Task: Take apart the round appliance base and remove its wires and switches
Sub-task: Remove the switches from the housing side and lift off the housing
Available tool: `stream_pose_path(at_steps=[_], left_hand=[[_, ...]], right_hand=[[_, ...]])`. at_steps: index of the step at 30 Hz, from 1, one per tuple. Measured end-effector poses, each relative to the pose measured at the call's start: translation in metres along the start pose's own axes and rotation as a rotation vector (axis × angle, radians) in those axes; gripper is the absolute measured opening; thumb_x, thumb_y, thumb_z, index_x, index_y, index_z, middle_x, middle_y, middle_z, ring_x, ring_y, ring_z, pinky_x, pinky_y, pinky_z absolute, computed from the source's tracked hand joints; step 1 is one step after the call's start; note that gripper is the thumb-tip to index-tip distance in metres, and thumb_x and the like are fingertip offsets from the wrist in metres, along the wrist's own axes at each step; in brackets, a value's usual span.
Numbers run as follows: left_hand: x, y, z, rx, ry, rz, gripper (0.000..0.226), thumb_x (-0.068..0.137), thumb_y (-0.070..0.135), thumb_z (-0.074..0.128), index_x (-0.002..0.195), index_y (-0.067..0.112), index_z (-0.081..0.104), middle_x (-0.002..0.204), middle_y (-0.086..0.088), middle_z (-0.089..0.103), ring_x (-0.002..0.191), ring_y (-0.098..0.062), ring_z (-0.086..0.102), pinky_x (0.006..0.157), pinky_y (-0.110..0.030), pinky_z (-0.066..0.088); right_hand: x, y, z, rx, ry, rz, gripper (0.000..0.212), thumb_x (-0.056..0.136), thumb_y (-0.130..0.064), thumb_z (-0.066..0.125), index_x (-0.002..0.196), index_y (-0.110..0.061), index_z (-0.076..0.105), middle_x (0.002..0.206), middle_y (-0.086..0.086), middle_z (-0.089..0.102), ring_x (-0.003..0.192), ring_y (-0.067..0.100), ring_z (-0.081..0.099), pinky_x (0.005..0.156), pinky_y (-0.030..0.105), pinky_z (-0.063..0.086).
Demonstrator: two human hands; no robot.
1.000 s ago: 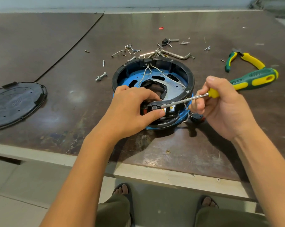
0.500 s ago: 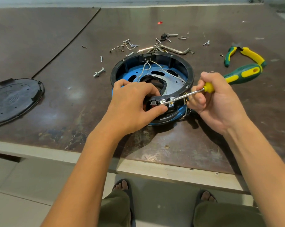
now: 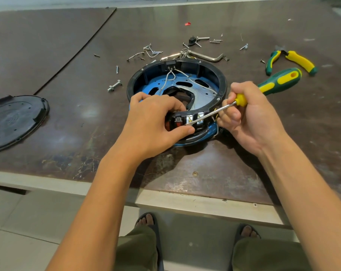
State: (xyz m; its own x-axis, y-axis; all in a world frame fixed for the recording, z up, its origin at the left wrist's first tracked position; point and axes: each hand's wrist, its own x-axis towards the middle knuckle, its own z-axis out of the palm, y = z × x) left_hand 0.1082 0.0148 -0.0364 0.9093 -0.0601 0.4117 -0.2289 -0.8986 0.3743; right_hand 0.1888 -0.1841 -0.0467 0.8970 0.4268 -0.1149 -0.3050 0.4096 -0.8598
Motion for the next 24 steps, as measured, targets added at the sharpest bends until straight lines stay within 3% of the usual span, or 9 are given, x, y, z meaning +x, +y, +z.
stream_pose_path(at_steps=[9,14,19,24], left_hand=[[-0.0013,-0.0072,-0.0074,-0.097,-0.057,0.002,0.031,0.075,0.061,0.066,0.101,0.044,0.06,0.095,0.022,0.066,0.092,0.006,0.053,0.097,-0.033,0.029],[-0.0023,-0.0077,-0.0051,-0.104,-0.04,0.0,0.026,0.079,0.06,0.064,0.1,0.045,0.061,0.09,0.025,0.064,0.089,0.006,0.053,0.095,-0.032,0.029],[-0.0019,-0.0093,-0.0068,-0.133,-0.053,-0.005,0.032,0.077,0.058,0.067,0.104,0.041,0.066,0.094,0.024,0.066,0.088,0.014,0.048,0.092,-0.03,0.029],[-0.0022,-0.0094,-0.0087,-0.153,-0.066,-0.004,0.04,0.076,0.058,0.069,0.111,0.038,0.069,0.103,0.023,0.068,0.091,0.01,0.049,0.09,-0.028,0.028]], right_hand=[[-0.0027,-0.0012,-0.0038,-0.003,0.027,-0.113,0.041,0.101,-0.024,0.047,0.062,-0.017,0.055,0.042,-0.001,0.037,0.04,0.013,0.029,0.05,0.025,0.032],[-0.0049,0.0011,-0.0043,-0.118,-0.091,-0.299,0.031,0.093,-0.029,0.056,0.065,-0.015,0.057,0.043,0.0,0.041,0.043,0.017,0.035,0.053,0.027,0.037],[-0.0074,0.0044,-0.0034,-0.168,-0.137,-0.52,0.032,0.093,-0.024,0.052,0.063,-0.02,0.062,0.043,0.0,0.041,0.04,0.018,0.036,0.057,0.026,0.037],[-0.0079,0.0029,-0.0025,-0.14,-0.145,-0.475,0.031,0.093,-0.024,0.052,0.063,-0.015,0.059,0.043,0.0,0.04,0.041,0.017,0.035,0.055,0.026,0.037]])
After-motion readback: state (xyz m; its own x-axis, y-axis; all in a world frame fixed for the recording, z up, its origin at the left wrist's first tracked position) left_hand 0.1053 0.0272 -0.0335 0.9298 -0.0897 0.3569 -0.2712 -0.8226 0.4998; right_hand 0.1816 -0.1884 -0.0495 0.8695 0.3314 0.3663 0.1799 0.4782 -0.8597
